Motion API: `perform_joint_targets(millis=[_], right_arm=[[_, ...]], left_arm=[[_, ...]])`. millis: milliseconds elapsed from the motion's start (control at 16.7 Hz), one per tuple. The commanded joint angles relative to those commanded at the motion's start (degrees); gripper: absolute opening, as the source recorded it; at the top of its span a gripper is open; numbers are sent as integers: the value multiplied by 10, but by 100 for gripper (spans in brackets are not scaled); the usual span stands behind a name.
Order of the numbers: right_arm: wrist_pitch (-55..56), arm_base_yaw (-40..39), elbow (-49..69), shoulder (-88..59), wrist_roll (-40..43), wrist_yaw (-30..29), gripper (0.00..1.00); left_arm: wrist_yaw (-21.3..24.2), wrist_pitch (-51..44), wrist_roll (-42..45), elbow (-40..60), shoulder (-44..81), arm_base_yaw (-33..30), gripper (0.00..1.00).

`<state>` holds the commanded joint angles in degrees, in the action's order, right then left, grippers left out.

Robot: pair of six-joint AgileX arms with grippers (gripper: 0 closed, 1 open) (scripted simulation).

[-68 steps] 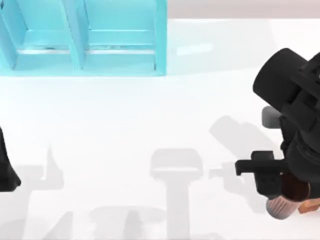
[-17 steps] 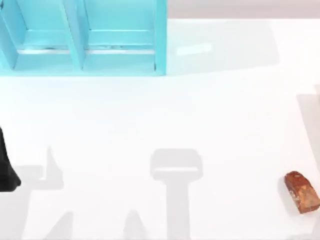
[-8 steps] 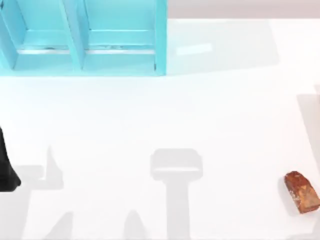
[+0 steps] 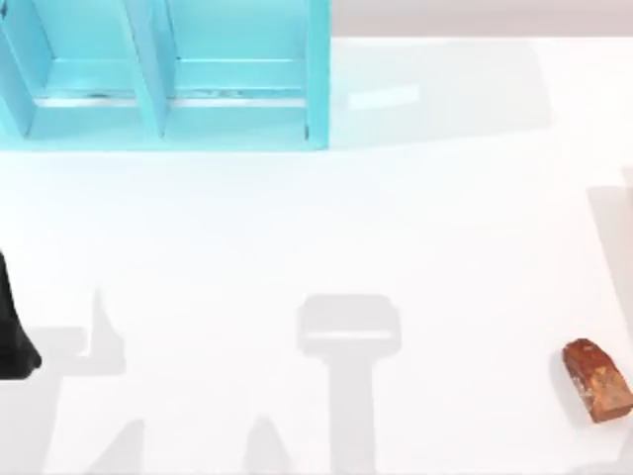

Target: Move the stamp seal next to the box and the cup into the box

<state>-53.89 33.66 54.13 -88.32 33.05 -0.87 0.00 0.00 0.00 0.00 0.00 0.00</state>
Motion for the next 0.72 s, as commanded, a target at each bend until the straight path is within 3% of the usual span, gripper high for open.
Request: perform_joint_targets(millis=[360, 720], right_arm=[[-20, 0, 18, 2, 1, 0, 100], [-151, 3, 129, 19, 3, 1, 100]], left_arm=[[0, 0, 0, 0, 0, 0, 100], [0, 0, 0, 0, 0, 0, 100]])
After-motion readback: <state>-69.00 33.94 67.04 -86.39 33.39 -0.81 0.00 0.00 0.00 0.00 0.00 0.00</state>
